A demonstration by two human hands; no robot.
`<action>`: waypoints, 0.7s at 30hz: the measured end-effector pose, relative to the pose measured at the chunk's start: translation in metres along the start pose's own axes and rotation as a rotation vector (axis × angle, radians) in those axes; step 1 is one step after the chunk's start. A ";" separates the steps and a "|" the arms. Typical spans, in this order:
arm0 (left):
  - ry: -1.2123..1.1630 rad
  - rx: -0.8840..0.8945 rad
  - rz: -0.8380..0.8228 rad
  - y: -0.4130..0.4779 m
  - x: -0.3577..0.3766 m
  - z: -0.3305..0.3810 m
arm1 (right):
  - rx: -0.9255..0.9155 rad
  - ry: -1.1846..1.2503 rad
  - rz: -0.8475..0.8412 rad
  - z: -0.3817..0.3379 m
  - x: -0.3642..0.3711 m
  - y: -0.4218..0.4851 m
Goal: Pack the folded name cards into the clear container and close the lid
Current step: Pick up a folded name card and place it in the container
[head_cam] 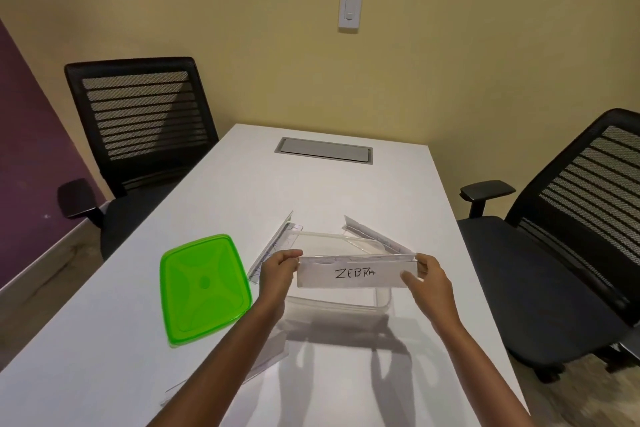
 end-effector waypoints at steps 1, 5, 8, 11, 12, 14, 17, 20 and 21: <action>-0.002 -0.001 0.009 0.005 -0.001 0.000 | 0.007 -0.005 0.004 -0.003 0.007 0.001; 0.021 -0.023 0.042 0.026 -0.002 -0.003 | 0.033 -0.052 0.005 -0.007 0.035 0.007; 0.080 -0.026 0.057 0.040 0.002 -0.006 | 0.053 -0.098 -0.027 -0.008 0.052 0.013; 0.131 -0.026 0.048 0.051 0.010 -0.006 | 0.053 -0.148 -0.092 -0.008 0.065 0.017; 0.151 -0.028 0.034 0.056 0.013 -0.007 | 0.051 -0.172 -0.112 -0.008 0.069 0.018; 0.201 -0.026 0.013 0.065 0.022 -0.011 | 0.050 -0.217 -0.157 -0.007 0.076 0.018; 0.290 -0.035 0.015 0.075 0.035 -0.018 | 0.068 -0.278 -0.210 -0.003 0.088 0.019; 0.408 0.035 -0.015 0.072 0.045 -0.019 | 0.123 -0.314 -0.243 0.003 0.100 0.019; 0.454 0.076 -0.027 0.070 0.049 -0.019 | 0.153 -0.315 -0.253 0.005 0.104 0.019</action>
Point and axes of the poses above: each hand's wrist, its own y-axis towards the middle knuckle, its own x-axis out of the palm, z = x × y, the point moved 1 cm from there along y, towards the middle knuckle, and after that the axes turned 15 degrees about z, right-handed, at the moved point
